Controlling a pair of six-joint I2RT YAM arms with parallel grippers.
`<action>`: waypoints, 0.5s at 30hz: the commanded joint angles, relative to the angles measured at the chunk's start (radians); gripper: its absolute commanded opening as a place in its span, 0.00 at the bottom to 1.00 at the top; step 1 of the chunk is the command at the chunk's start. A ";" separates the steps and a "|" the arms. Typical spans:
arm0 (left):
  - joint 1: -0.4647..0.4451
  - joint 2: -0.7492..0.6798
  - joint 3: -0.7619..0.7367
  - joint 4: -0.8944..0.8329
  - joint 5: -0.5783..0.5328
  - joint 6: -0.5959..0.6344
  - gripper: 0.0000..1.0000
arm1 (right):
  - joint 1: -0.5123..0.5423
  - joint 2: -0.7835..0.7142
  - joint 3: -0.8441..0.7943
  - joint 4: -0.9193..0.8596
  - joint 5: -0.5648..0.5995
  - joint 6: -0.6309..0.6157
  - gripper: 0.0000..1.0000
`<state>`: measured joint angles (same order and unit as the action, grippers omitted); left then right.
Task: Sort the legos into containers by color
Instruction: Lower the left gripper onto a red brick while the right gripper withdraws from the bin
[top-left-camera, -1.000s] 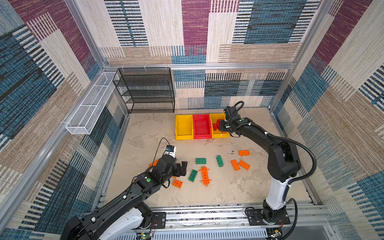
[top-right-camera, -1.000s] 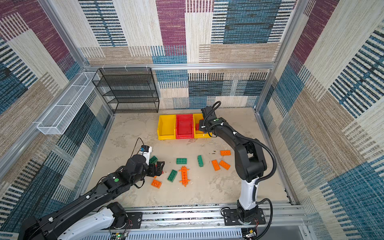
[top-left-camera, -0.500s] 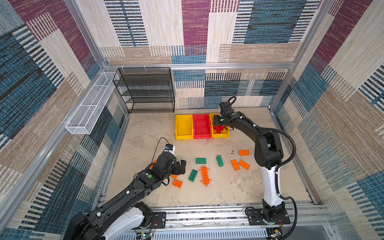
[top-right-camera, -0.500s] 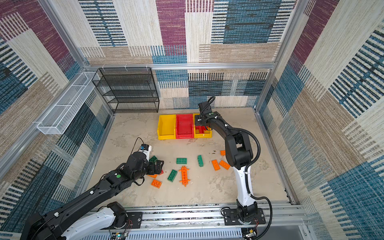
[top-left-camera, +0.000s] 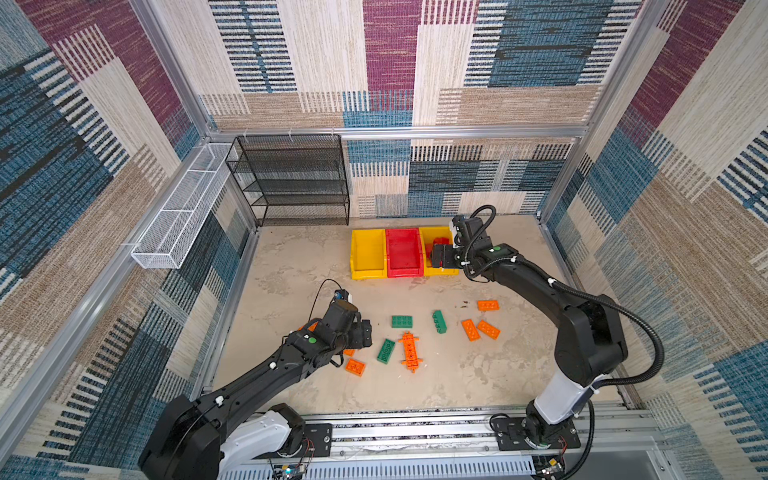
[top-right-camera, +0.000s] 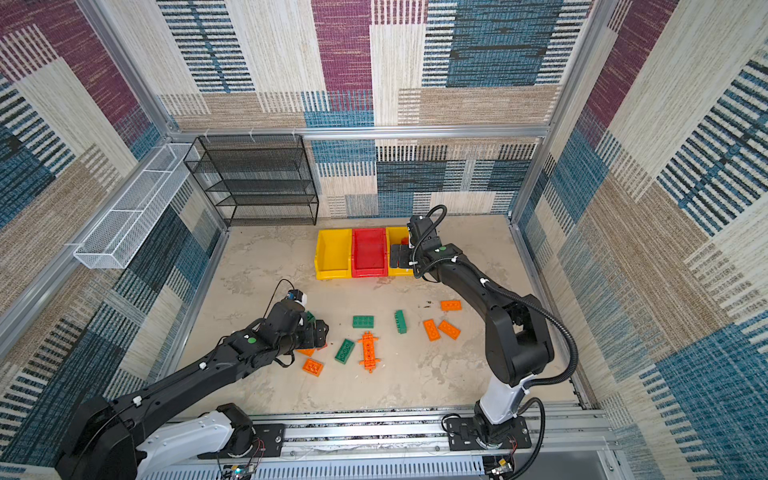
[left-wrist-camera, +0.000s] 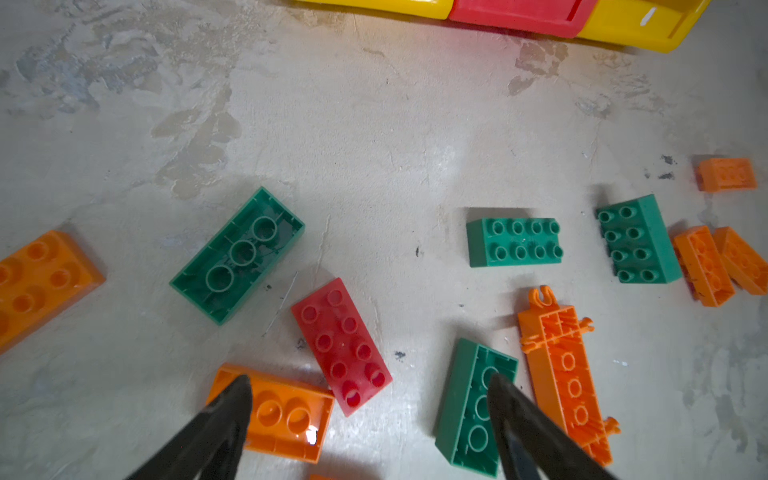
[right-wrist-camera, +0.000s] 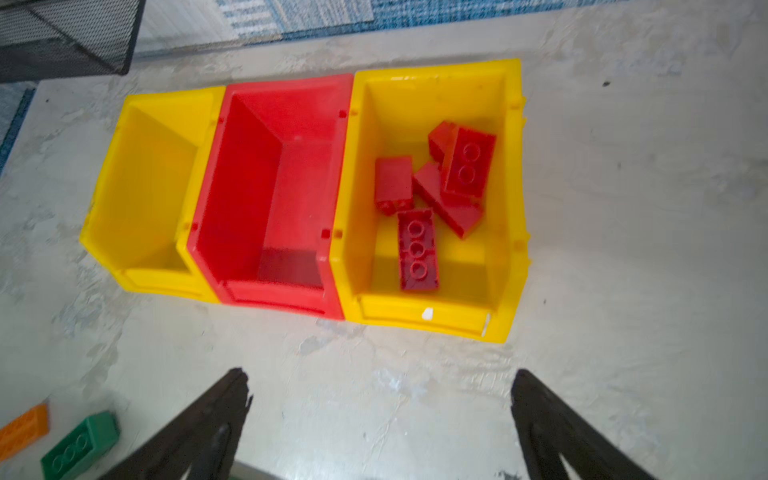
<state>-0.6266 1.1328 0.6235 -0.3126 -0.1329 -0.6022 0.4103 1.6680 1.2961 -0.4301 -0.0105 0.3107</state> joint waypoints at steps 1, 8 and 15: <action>0.001 0.052 0.032 -0.018 -0.029 -0.037 0.84 | 0.023 -0.071 -0.084 0.064 -0.036 0.034 1.00; 0.001 0.167 0.092 -0.048 -0.051 -0.066 0.71 | 0.031 -0.193 -0.216 0.094 -0.076 0.053 1.00; 0.000 0.238 0.114 -0.072 -0.055 -0.102 0.69 | 0.032 -0.253 -0.256 0.100 -0.083 0.045 1.00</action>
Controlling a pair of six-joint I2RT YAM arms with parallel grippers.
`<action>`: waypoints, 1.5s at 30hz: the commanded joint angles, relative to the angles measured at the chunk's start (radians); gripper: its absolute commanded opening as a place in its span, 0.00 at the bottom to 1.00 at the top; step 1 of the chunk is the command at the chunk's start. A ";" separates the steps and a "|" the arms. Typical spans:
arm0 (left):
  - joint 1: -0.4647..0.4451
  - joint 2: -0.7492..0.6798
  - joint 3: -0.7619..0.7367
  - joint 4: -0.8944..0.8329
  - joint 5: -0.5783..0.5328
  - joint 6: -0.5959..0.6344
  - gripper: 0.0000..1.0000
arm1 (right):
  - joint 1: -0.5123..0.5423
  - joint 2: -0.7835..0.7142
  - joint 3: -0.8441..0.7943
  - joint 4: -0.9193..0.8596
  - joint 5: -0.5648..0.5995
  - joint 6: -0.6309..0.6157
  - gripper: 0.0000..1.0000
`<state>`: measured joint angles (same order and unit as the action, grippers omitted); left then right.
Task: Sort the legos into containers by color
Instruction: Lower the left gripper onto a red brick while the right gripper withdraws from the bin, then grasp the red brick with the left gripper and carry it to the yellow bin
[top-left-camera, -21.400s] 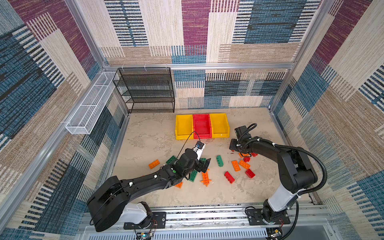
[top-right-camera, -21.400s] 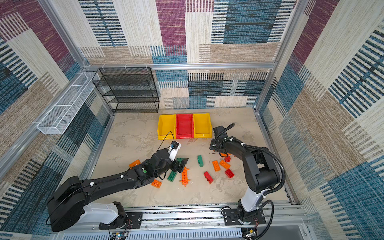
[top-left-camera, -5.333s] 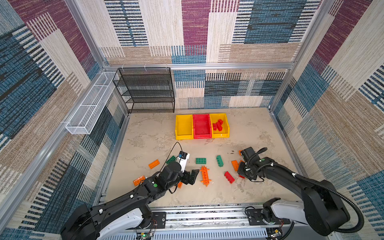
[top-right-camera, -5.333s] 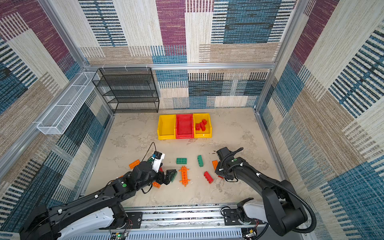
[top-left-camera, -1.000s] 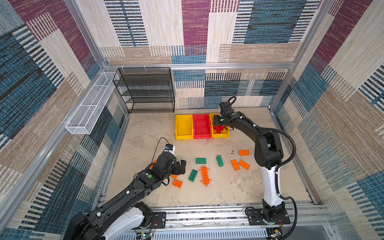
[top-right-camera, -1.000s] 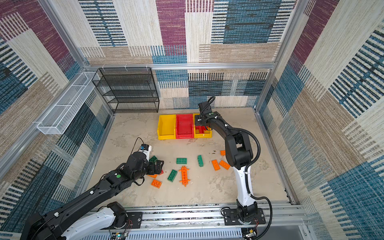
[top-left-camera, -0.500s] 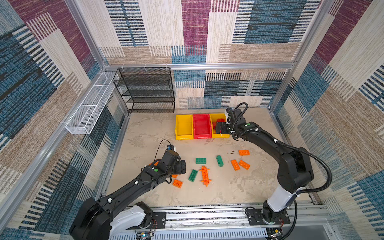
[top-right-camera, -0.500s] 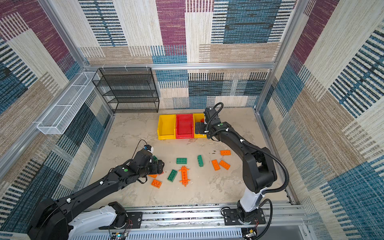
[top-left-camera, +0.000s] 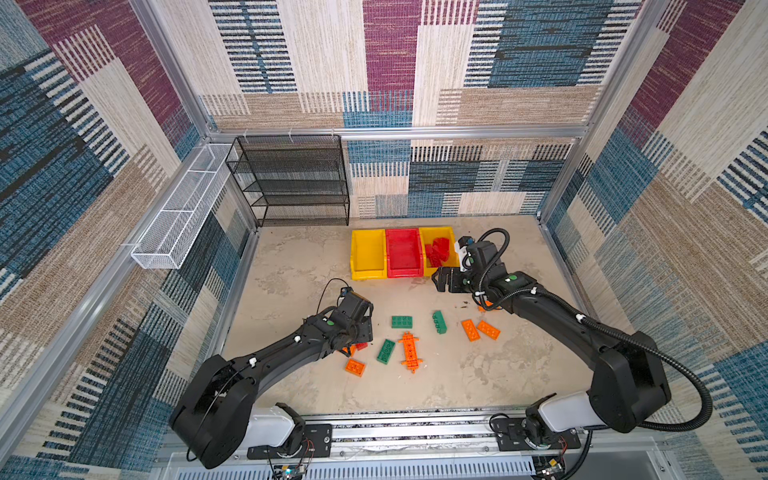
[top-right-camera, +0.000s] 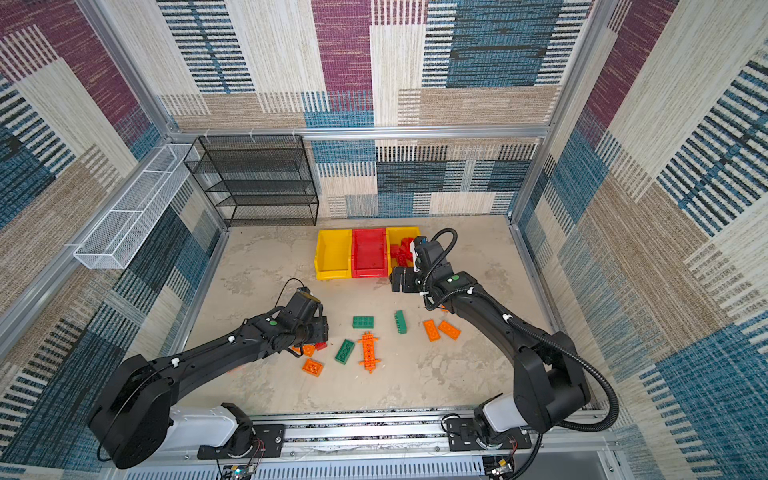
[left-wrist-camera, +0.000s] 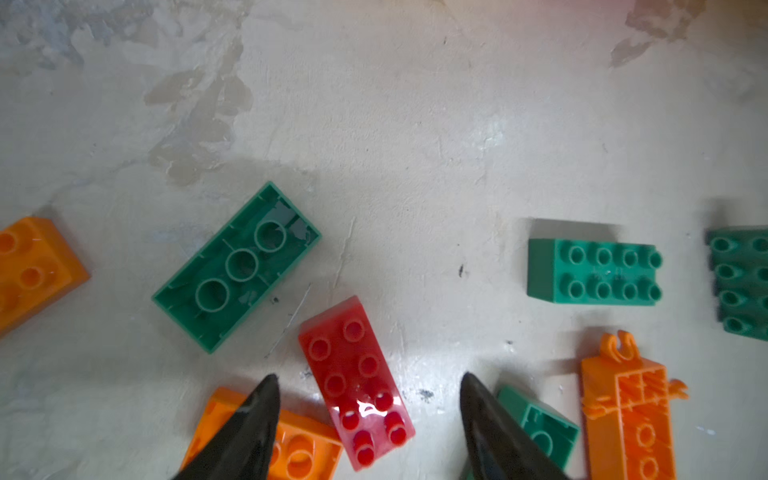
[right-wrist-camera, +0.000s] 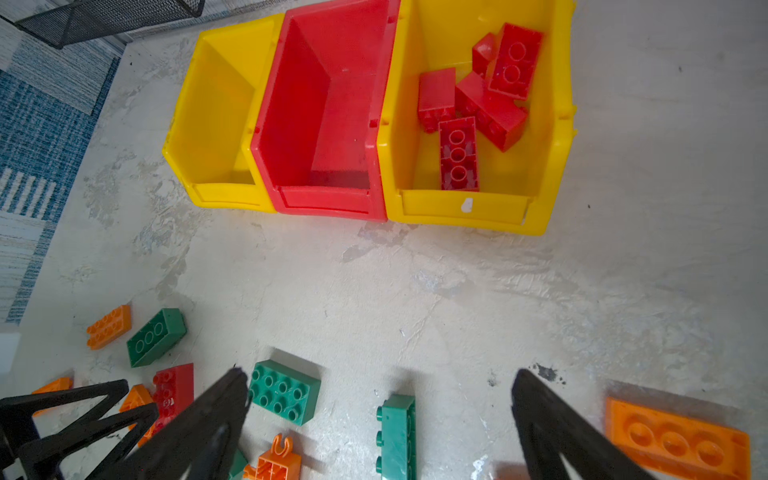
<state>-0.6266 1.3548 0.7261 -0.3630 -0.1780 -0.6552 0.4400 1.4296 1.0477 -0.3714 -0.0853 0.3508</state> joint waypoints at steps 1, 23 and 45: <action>0.001 0.027 0.014 -0.020 -0.009 -0.053 0.69 | 0.001 -0.017 -0.010 0.041 -0.007 0.004 1.00; 0.000 0.201 0.077 -0.009 0.015 -0.057 0.35 | 0.001 -0.080 -0.071 0.034 0.010 0.004 1.00; -0.002 0.481 0.834 -0.209 0.065 0.129 0.20 | 0.002 -0.316 -0.252 0.067 0.053 0.090 1.00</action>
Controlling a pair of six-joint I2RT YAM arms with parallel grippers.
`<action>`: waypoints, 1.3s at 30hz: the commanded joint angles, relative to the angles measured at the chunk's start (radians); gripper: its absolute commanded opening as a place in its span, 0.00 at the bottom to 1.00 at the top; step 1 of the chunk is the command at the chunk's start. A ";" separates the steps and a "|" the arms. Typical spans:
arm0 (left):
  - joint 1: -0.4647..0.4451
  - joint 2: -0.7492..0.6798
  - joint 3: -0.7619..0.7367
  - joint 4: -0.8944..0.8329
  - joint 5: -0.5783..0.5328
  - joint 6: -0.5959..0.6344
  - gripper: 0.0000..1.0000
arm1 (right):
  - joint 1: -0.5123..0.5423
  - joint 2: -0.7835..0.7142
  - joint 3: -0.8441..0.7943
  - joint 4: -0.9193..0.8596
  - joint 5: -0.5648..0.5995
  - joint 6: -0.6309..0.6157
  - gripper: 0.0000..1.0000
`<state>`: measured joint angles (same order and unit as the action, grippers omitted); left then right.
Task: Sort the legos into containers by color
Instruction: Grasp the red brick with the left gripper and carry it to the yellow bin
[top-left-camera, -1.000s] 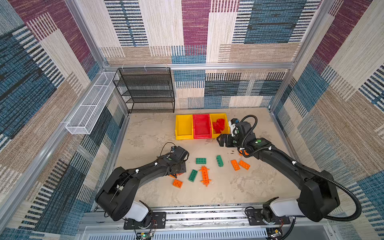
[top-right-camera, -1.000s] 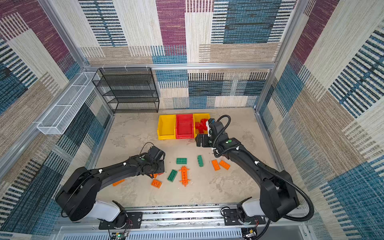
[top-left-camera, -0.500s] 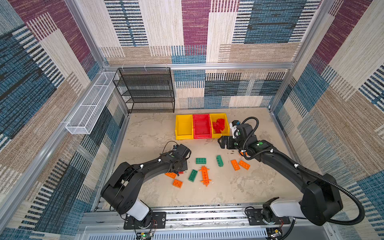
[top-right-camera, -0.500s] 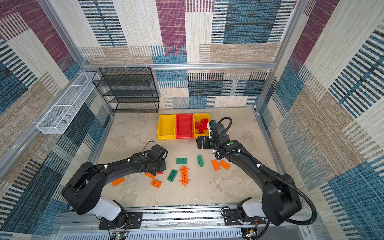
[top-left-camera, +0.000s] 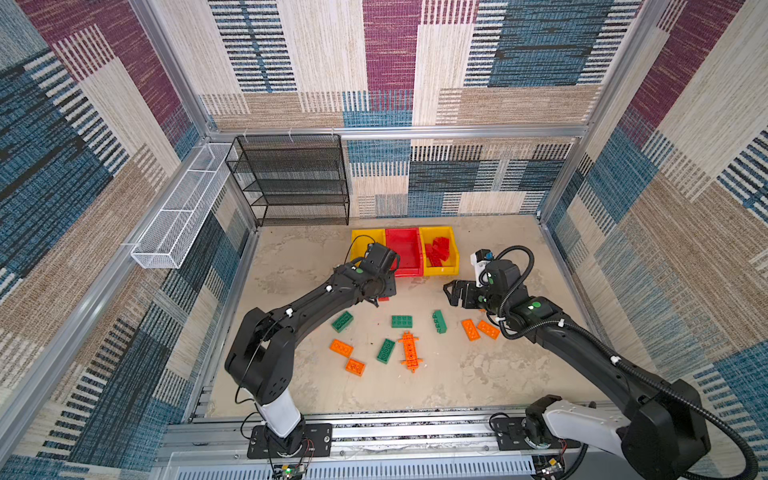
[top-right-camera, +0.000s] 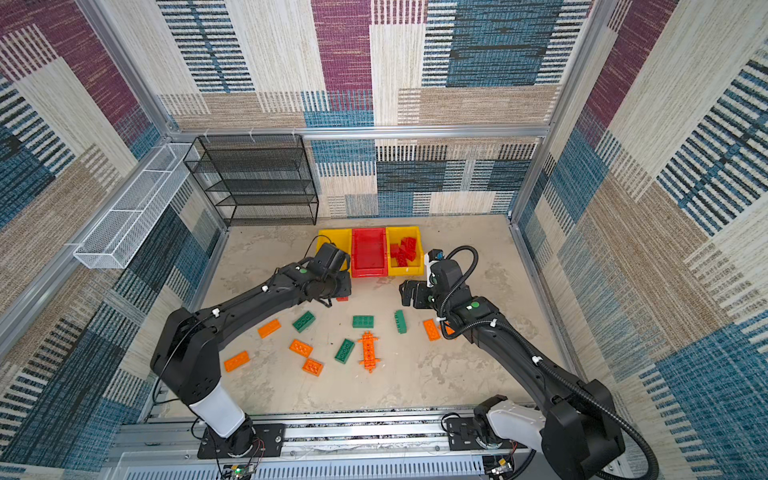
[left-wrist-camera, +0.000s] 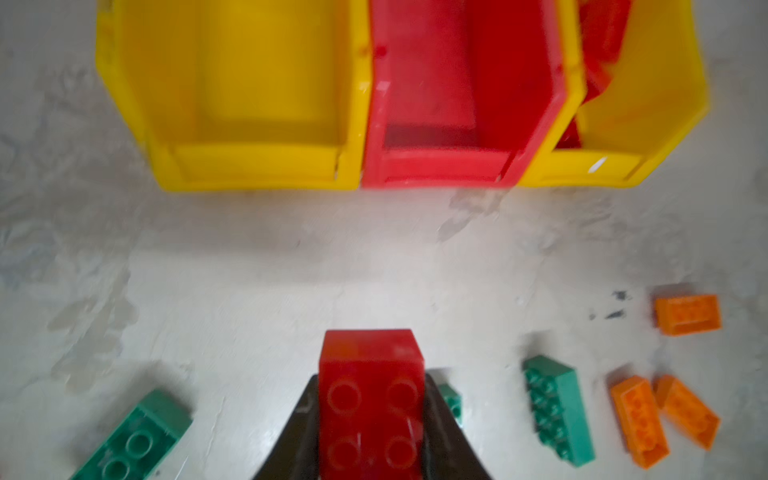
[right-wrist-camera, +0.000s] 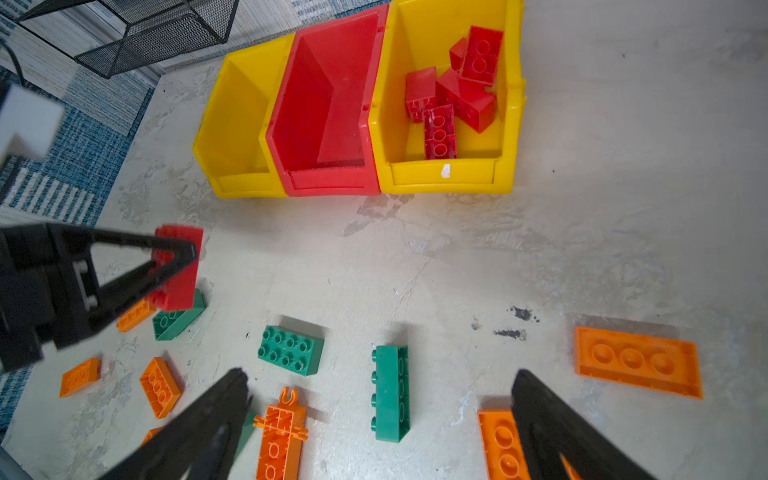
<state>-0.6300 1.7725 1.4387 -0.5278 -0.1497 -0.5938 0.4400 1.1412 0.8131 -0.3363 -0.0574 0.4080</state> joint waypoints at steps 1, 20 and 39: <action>0.001 0.104 0.188 -0.049 0.051 0.078 0.20 | 0.001 -0.038 -0.025 0.030 0.029 0.035 1.00; 0.000 0.689 0.908 0.225 0.380 0.144 0.23 | -0.008 -0.109 -0.083 0.022 0.067 0.087 1.00; -0.003 0.609 0.741 0.405 0.362 0.106 0.82 | -0.014 -0.109 -0.044 -0.012 0.069 0.081 1.00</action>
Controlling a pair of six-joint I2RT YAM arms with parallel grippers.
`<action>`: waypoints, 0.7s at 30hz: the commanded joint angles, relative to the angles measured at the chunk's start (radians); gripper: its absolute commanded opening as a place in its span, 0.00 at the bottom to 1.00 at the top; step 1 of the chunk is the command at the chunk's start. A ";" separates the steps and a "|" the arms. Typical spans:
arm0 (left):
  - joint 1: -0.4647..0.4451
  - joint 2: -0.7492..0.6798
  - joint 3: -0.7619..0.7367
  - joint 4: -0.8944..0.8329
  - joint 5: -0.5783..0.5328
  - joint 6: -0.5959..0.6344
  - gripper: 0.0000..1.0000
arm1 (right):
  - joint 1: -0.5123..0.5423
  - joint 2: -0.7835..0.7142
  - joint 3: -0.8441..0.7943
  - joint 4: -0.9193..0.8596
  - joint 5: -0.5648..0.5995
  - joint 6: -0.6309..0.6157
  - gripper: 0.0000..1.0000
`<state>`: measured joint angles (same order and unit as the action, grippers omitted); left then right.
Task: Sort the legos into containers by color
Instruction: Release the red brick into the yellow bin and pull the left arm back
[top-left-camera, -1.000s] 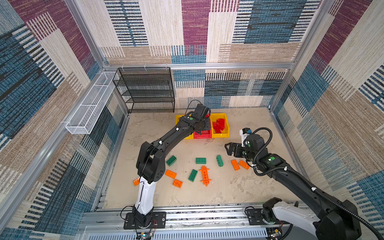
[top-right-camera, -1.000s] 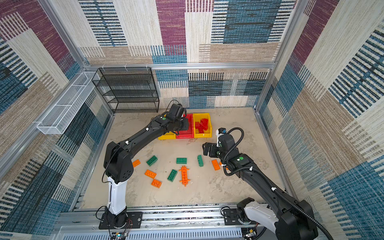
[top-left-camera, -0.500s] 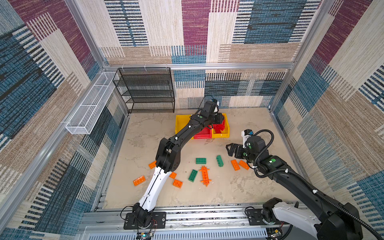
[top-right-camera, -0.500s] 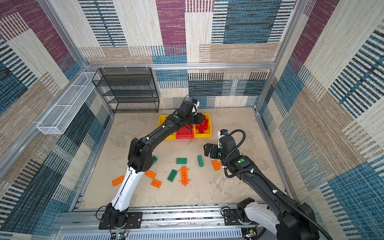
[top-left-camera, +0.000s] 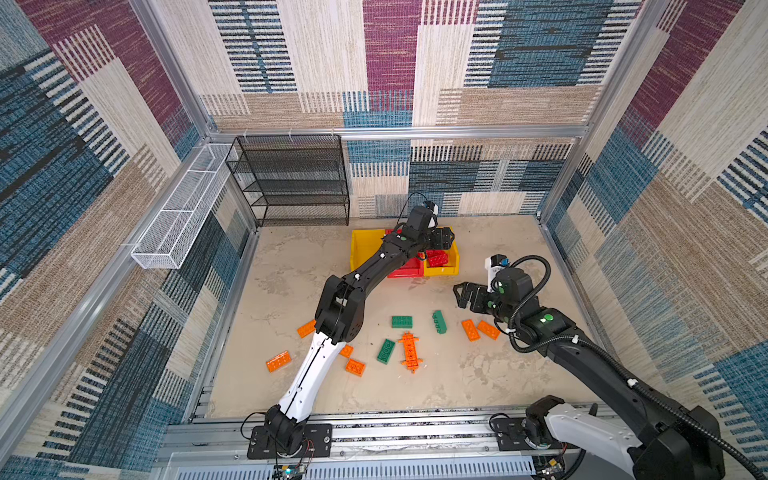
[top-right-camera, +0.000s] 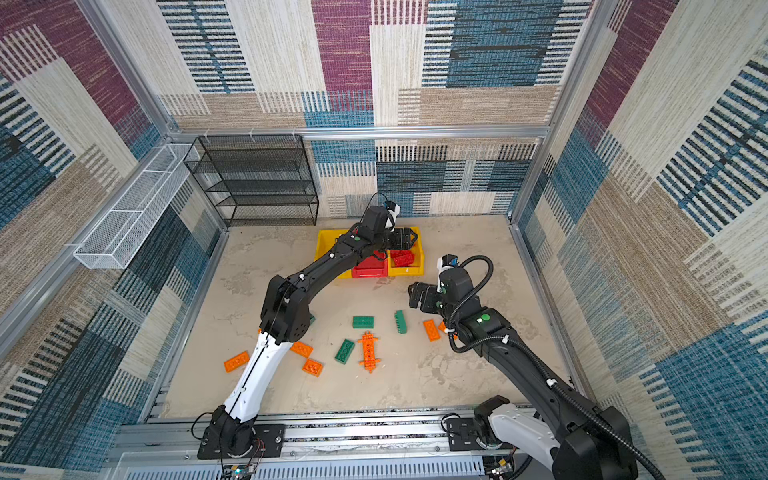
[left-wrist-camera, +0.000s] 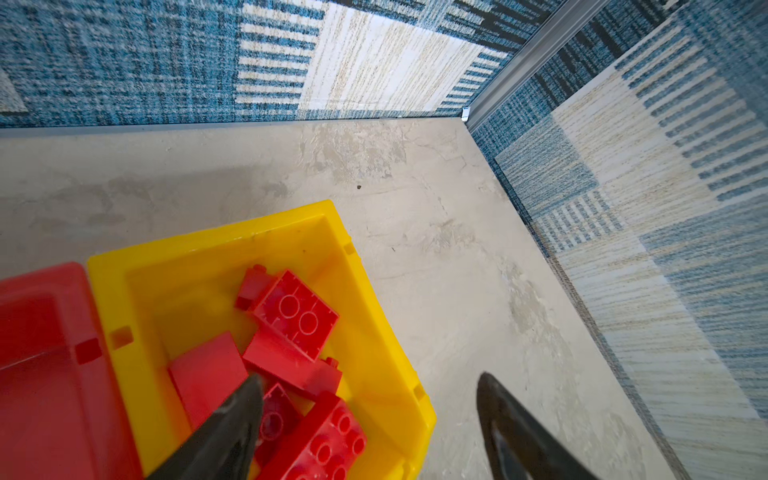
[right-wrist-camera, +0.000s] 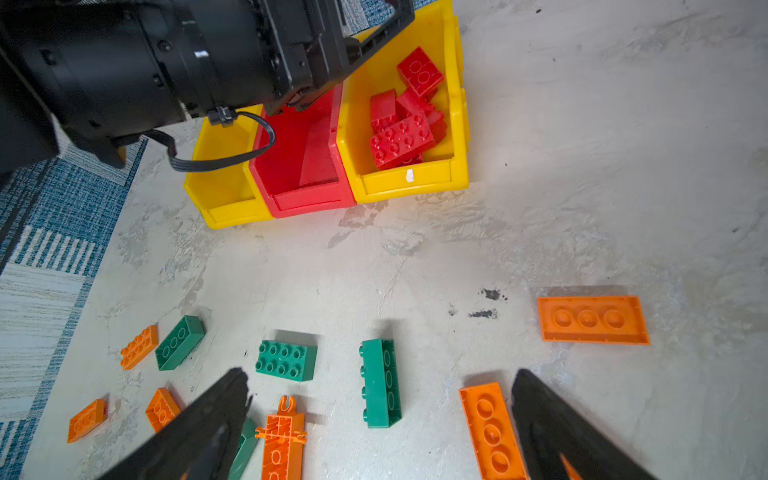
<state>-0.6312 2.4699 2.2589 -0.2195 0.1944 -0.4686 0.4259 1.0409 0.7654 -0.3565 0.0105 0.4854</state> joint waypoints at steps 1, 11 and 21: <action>-0.004 -0.140 -0.147 0.114 0.013 -0.017 0.82 | 0.000 -0.014 0.003 0.008 -0.002 0.004 1.00; -0.012 -0.773 -0.974 0.041 -0.287 0.051 0.82 | 0.002 -0.020 0.001 0.016 -0.083 -0.003 1.00; -0.009 -1.234 -1.435 -0.202 -0.529 -0.019 0.86 | 0.019 0.083 0.068 0.020 -0.142 -0.044 1.00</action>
<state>-0.6430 1.2762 0.8688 -0.3294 -0.2379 -0.4477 0.4377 1.1038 0.8143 -0.3614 -0.0990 0.4564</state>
